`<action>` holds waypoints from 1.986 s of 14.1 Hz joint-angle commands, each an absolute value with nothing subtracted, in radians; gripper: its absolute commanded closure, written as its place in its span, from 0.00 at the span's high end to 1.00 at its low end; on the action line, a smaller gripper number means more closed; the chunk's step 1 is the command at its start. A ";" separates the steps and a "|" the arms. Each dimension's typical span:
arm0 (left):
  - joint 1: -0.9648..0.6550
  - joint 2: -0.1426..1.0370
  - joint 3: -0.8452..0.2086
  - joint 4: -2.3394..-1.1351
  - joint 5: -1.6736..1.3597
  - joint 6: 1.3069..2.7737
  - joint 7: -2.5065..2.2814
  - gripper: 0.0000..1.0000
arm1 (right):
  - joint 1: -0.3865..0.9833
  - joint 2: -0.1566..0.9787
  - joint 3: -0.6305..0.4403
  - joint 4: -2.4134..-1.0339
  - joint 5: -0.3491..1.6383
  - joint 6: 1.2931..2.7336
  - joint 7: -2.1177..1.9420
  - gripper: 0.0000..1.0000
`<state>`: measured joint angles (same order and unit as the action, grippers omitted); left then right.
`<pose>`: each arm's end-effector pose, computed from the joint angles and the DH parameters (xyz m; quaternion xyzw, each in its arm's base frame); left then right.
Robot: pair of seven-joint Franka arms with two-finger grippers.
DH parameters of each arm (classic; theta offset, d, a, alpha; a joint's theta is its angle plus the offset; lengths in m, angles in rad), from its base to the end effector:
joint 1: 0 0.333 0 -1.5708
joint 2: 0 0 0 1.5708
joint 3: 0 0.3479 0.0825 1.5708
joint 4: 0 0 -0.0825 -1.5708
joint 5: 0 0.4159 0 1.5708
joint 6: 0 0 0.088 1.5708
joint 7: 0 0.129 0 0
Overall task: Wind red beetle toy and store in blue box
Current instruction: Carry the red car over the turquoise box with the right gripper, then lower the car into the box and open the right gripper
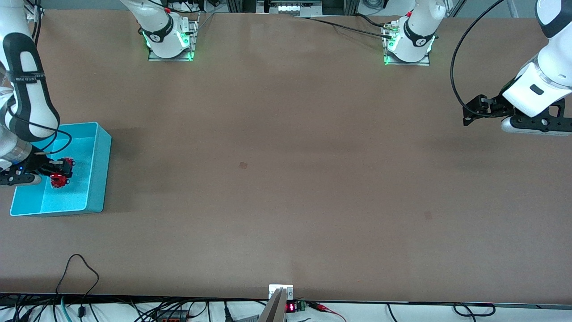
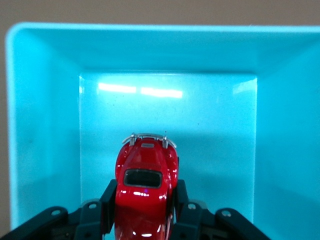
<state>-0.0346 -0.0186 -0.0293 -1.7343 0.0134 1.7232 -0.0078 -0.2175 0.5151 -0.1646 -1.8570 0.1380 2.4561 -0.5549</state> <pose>0.5873 -0.0362 0.5756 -0.9995 0.0290 -0.0040 0.0068 0.6443 -0.2496 0.2369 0.9978 0.0473 0.0445 0.0156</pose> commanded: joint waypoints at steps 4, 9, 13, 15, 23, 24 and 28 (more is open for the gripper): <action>-0.038 -0.020 -0.032 -1.718 0.037 1.706 -0.012 1.00 | -0.244 0.615 -0.161 -1.818 0.136 2.436 -0.528 0.00; -0.051 -0.018 -0.034 -1.718 0.034 1.709 -0.014 1.00 | -0.255 0.650 -0.161 -1.818 0.143 2.445 -0.511 0.51; -0.049 -0.018 -0.034 -1.718 0.032 1.709 -0.012 1.00 | -0.258 0.646 -0.167 -1.818 0.161 2.441 -0.520 1.00; -0.049 -0.018 -0.034 -1.718 0.032 1.709 -0.014 1.00 | -0.258 0.621 -0.167 -1.816 0.176 2.422 -0.517 1.00; -0.049 -0.018 -0.034 -1.718 0.032 1.709 -0.014 1.00 | -0.189 0.412 -0.149 -1.663 0.147 2.128 -0.509 1.00; -0.049 -0.018 -0.034 -1.718 0.032 1.709 -0.014 1.00 | -0.172 0.379 -0.147 -1.658 0.146 2.090 -0.509 1.00; -0.049 -0.017 -0.034 -1.718 0.032 1.709 -0.014 1.00 | -0.066 0.307 -0.147 -1.641 0.152 1.987 -0.373 1.00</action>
<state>-0.0427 -0.0186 -0.0339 -1.7341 0.0134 1.7232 -0.0078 -0.1090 0.3286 -0.1448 -1.6366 0.1620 2.0246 -0.4588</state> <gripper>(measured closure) 0.000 0.000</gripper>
